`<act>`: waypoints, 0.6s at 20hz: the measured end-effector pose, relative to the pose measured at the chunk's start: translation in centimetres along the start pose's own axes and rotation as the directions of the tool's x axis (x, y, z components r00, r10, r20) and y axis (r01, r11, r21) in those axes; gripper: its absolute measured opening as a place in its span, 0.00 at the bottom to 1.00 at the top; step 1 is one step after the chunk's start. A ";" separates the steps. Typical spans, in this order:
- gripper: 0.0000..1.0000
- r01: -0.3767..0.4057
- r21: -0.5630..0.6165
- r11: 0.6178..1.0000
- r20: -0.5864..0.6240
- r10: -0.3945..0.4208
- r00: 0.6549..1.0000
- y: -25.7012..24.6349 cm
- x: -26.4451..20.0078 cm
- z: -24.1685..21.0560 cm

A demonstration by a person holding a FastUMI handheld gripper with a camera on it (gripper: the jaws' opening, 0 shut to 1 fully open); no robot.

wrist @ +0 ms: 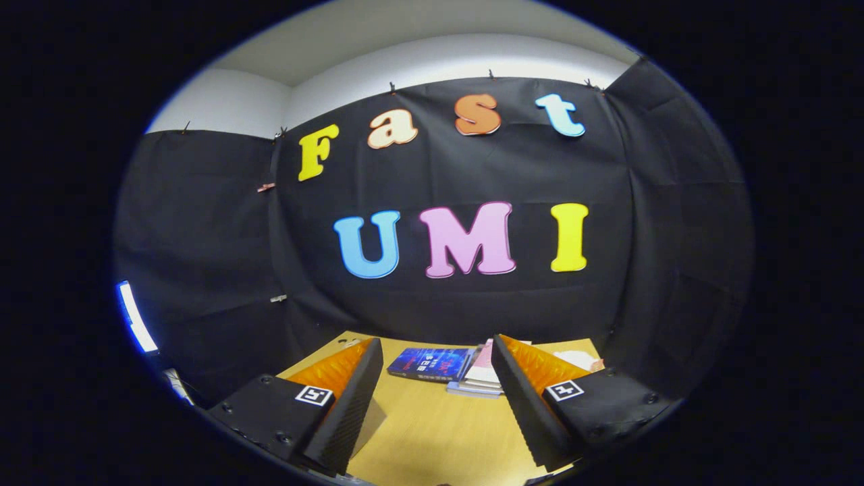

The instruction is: Open the storage box then place both shoes into the box .Put the left shoe in first, then the right shoe, with the right side of both shoes facing outward in a uniform manner.

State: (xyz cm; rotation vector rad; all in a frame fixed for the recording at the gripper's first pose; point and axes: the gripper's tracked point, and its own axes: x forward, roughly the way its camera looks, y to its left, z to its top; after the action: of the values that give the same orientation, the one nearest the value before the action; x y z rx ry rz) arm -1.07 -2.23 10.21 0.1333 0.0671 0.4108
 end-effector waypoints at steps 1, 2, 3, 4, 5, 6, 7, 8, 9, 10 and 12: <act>0.98 0.026 0.006 1.000 0.017 -0.026 1.000 -1.4 -0.4 0.1; 0.98 0.050 0.013 0.999 0.025 -0.050 0.998 -2.5 -0.9 0.0; 0.98 0.068 0.018 0.997 0.029 -0.069 0.997 -3.5 -1.2 -0.2; 0.98 0.088 0.021 0.996 0.030 -0.088 0.996 -4.4 -1.5 -0.5; 0.98 0.110 0.019 0.994 0.028 -0.110 0.994 -5.4 -1.5 -0.8; 0.98 0.130 0.017 0.991 0.027 -0.130 0.991 -6.2 -1.5 -1.3; 0.98 0.143 0.018 0.990 0.022 -0.143 0.989 -6.6 -1.5 -1.8; 0.98 0.154 0.023 0.988 0.011 -0.154 0.988 -6.8 -1.5 -2.4; 0.98 0.161 0.026 0.987 -0.005 -0.161 0.987 -6.9 -1.2 -2.9; 0.98 0.164 0.026 0.986 -0.022 -0.164 0.986 -6.9 -0.9 -3.5; 0.98 0.176 0.006 0.984 -0.028 -0.176 0.984 -6.9 -0.3 -4.0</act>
State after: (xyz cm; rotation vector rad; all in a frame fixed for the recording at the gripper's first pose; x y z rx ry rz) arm 1.02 -8.14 5.31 0.1289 0.1067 0.2359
